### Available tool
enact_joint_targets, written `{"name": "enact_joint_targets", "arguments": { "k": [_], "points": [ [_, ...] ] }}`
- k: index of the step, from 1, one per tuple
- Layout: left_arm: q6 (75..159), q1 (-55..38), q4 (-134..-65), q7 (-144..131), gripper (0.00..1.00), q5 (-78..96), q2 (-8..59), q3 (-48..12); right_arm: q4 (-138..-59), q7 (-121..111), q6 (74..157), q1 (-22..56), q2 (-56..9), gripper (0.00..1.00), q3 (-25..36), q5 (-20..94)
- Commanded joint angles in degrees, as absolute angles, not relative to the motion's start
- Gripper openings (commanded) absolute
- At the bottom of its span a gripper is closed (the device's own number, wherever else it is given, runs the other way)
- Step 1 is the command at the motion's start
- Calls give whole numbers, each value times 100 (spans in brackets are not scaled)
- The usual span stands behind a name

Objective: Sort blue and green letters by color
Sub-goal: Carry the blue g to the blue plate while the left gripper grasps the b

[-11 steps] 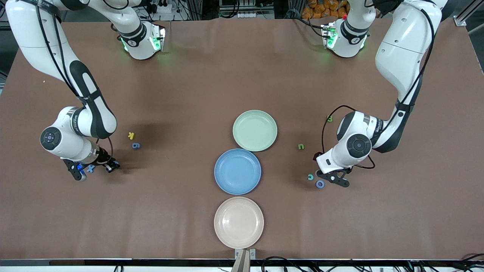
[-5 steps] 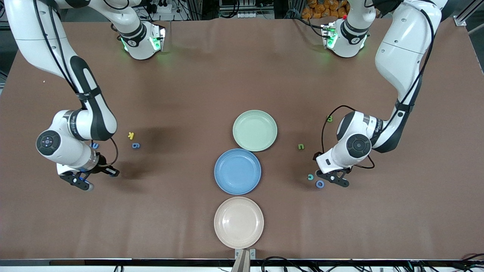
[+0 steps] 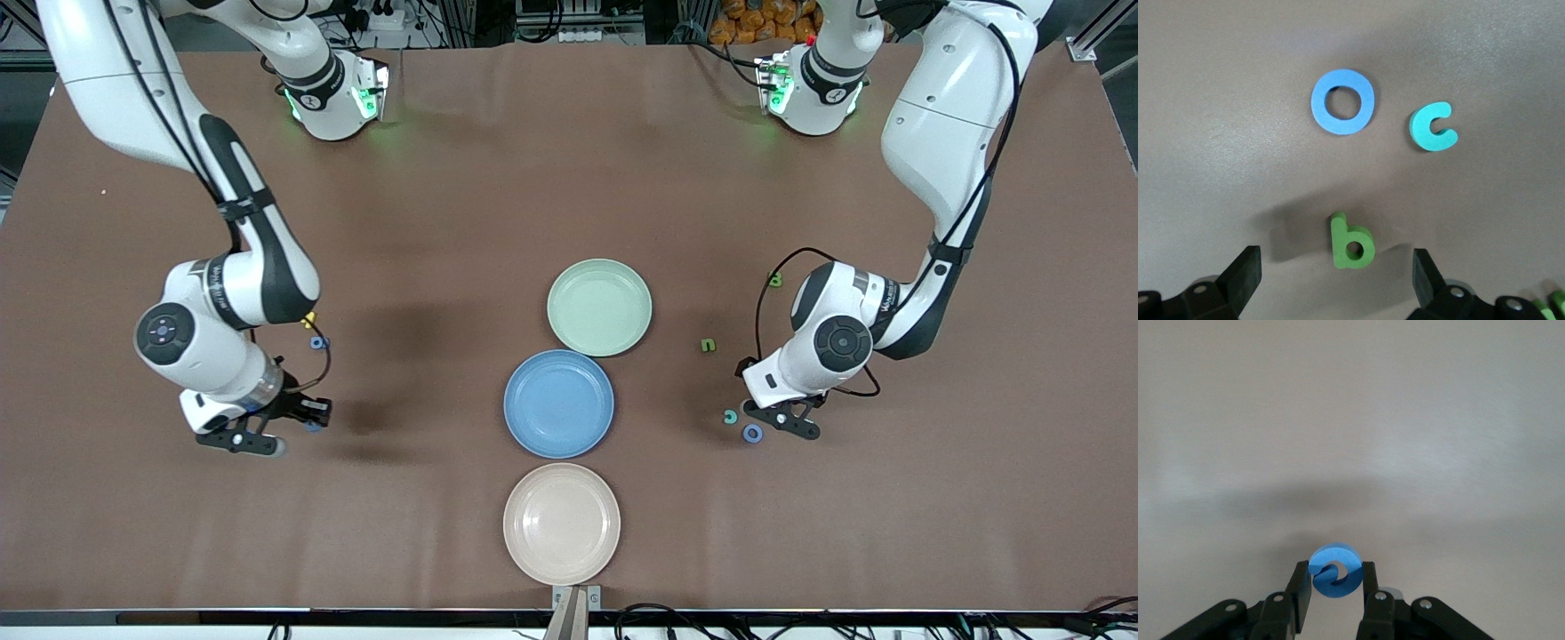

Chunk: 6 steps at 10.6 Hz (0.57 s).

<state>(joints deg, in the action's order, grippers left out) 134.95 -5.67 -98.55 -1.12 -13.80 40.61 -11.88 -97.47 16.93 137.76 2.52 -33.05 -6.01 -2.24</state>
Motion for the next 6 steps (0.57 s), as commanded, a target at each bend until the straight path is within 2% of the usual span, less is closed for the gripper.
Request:
{"name": "enact_joint_targets", "arguments": {
  "k": [1,2,6],
  "points": [
    [13632,-527,-9984,-280,45,-1310,4008,-1222,-9335,1591,13606,841,-3348,0,-624,-299],
    [13658,-527,-9993,-290,0,-1310,4017,-1222,-9264,1591,13614,1070,-3375,0,-615,-290],
    [13702,-545,-10011,-290,0,-1310,4017,-1222,-8563,1739,13658,1931,-3830,0,-598,-264]
  ]
}}
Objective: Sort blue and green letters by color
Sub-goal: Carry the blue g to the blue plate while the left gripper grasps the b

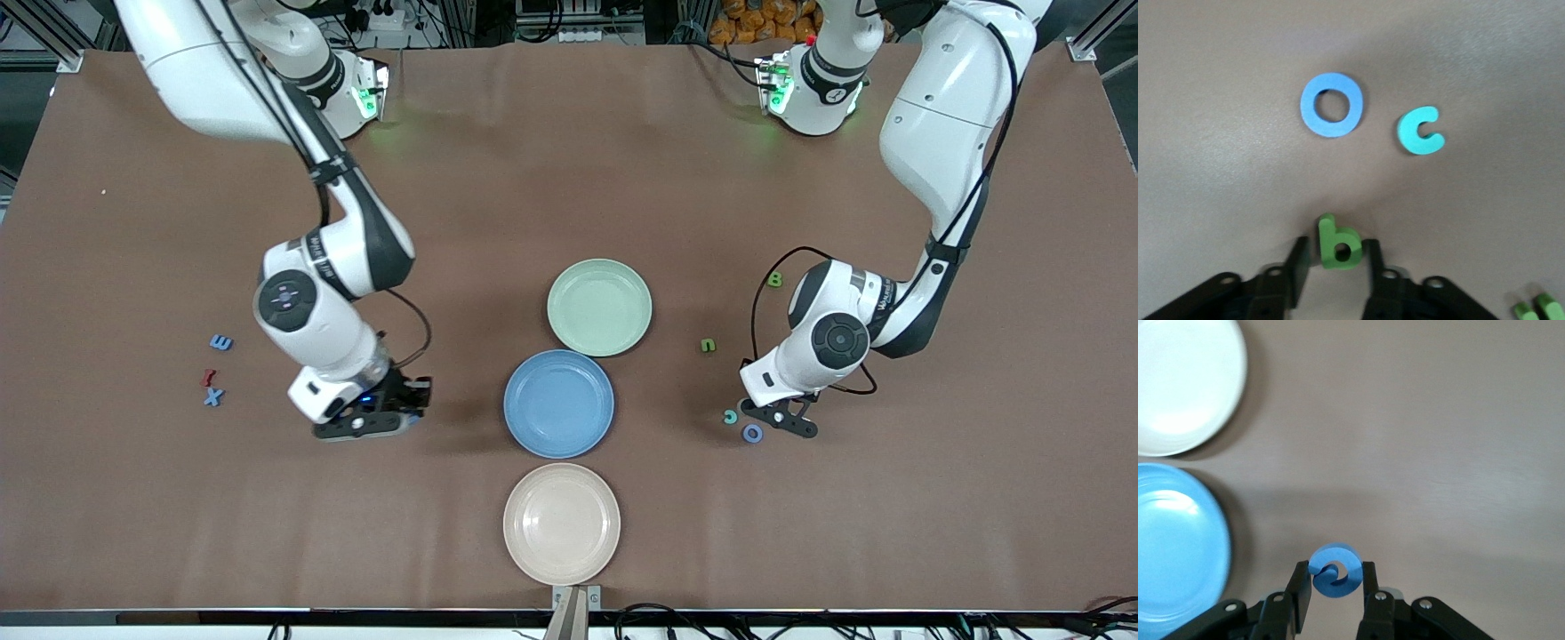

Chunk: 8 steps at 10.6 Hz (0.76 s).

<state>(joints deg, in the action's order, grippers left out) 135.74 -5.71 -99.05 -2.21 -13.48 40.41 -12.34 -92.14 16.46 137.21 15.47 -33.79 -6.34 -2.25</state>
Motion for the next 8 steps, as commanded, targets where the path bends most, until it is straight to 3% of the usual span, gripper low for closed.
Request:
{"name": "enact_joint_targets", "arguments": {
  "k": [1,8],
  "points": [
    [13711,-545,-10019,-290,0,-1310,4017,-1222,-8352,1932,13684,2169,-4041,0,-580,-281],
    [13623,-580,-9984,-535,0,-1310,3754,-1239,-7919,3707,14615,3005,-4877,2,-483,-316]
  ]
}}
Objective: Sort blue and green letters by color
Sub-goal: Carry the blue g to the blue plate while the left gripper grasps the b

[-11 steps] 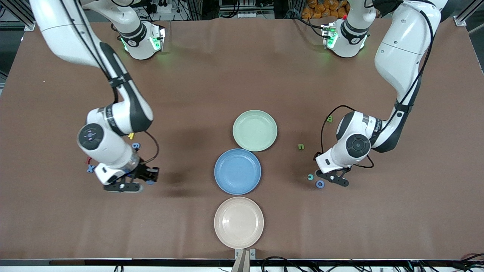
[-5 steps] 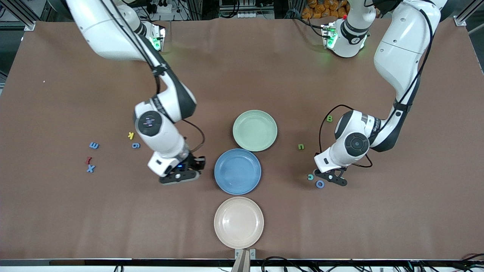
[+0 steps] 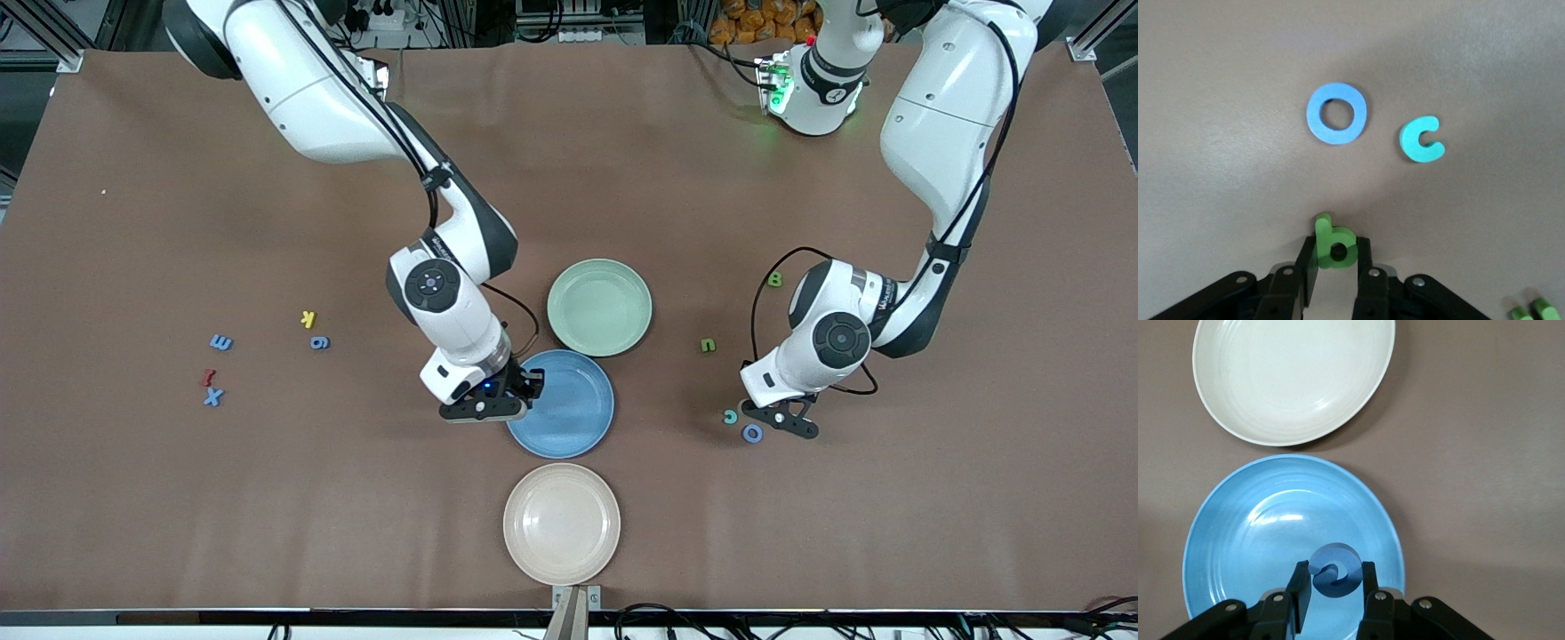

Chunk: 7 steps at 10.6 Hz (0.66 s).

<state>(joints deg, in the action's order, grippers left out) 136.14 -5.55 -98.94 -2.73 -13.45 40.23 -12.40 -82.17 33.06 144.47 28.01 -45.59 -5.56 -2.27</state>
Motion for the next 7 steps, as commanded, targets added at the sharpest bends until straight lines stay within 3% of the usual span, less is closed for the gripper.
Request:
{"name": "enact_joint_targets", "arguments": {
  "k": [1,2,3,7],
  "points": [
    [13527,-632,-9984,-675,0,-1301,3683,-1248,-7902,3892,14625,3075,-4895,5,-475,-325],
    [13422,-589,-9976,-729,0,-1292,3622,-1361,-7893,4059,14616,3137,-4896,26,-483,-316],
    [13316,-571,-9976,-860,0,-1275,3543,-1449,-7893,4504,14625,3164,-4896,99,-483,-325],
    [13122,-580,-10142,-1747,0,-1274,3332,-1757,-7884,4641,14528,3138,-4826,100,-475,-343]
  ]
}}
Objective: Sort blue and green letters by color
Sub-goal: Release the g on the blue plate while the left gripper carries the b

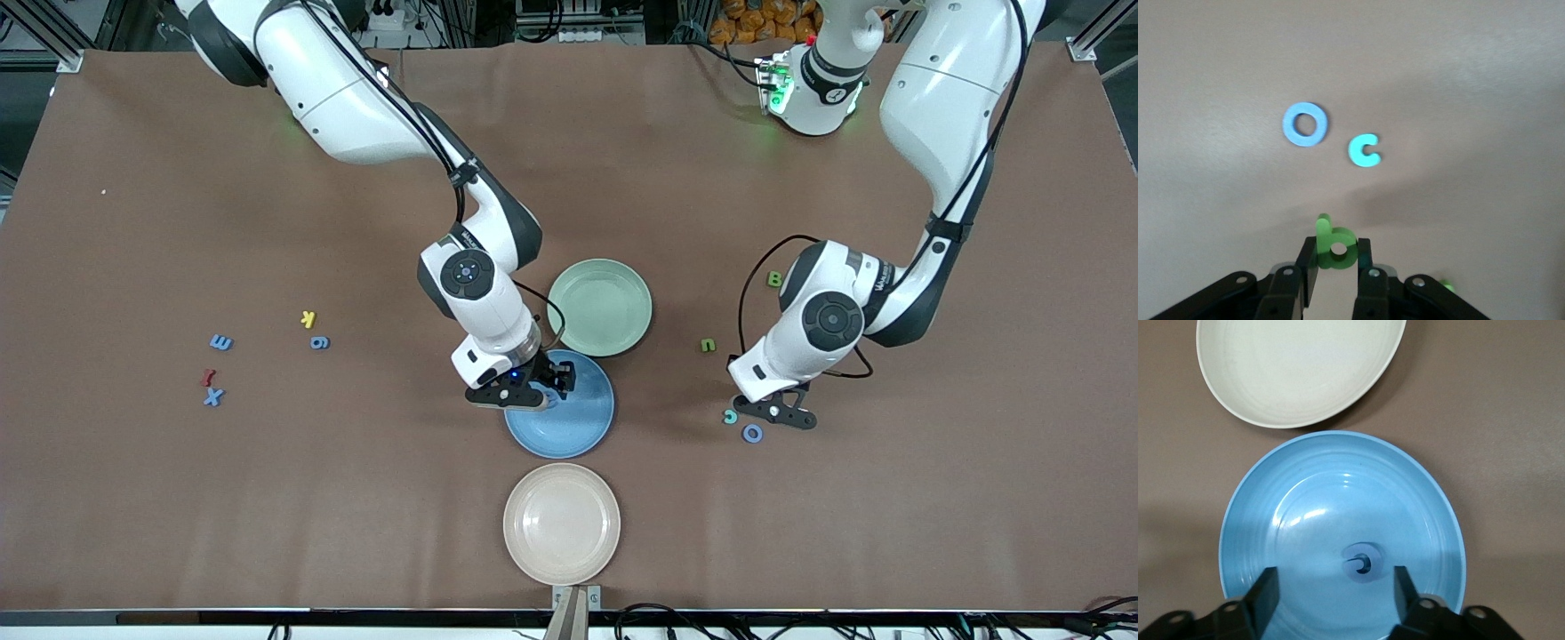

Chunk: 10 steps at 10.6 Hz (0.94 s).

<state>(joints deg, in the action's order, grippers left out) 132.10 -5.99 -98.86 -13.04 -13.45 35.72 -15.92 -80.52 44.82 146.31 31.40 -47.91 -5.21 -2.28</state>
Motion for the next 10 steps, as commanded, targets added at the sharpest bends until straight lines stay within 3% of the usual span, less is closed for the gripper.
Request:
{"name": "enact_joint_targets", "arguments": {
  "k": [1,7,10],
  "points": [
    [13122,-589,-10195,-1923,0,-1274,3270,-1827,-7901,4545,14467,3094,-4764,100,-457,-334],
    [13122,-1299,-10178,-3557,0,-1301,3313,-2101,-7998,2175,12835,2076,-4395,100,-334,-281],
    [13035,-1940,-10143,-4436,0,-1362,3348,-2074,-8453,857,12464,1487,-3922,100,-107,-273]
  ]
}}
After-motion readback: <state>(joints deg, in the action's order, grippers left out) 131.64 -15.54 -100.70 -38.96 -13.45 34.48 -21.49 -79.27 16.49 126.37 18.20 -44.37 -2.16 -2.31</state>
